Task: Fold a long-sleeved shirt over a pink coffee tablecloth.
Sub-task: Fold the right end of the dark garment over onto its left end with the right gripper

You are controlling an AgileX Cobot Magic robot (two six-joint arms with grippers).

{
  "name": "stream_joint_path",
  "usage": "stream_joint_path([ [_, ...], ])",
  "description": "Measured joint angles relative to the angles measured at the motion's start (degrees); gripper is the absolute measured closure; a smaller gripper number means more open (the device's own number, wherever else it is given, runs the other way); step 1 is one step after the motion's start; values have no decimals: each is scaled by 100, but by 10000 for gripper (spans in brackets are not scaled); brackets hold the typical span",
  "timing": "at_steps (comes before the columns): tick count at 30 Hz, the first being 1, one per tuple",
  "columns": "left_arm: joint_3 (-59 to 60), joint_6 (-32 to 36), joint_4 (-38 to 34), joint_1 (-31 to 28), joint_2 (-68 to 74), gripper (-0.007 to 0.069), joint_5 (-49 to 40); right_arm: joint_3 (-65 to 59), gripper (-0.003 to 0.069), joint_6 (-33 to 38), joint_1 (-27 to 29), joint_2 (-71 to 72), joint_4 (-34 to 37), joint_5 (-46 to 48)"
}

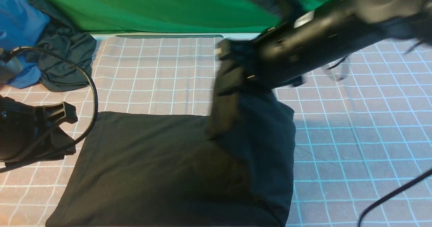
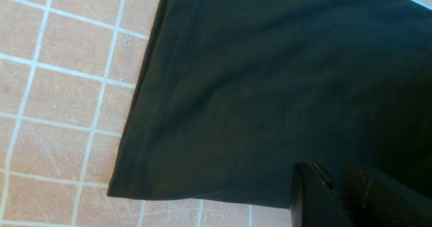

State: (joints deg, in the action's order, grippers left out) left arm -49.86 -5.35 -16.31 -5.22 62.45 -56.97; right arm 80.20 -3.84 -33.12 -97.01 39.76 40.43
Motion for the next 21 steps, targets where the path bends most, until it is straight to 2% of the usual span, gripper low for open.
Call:
stream_joint_path([
  [11, 0, -43, 121, 0, -480, 467, 97, 1044, 578, 384, -675, -1109, 295, -218],
  [21, 0, -574, 780, 0, -677, 467, 114, 1996, 578, 384, -1109, -1964, 379, 39],
])
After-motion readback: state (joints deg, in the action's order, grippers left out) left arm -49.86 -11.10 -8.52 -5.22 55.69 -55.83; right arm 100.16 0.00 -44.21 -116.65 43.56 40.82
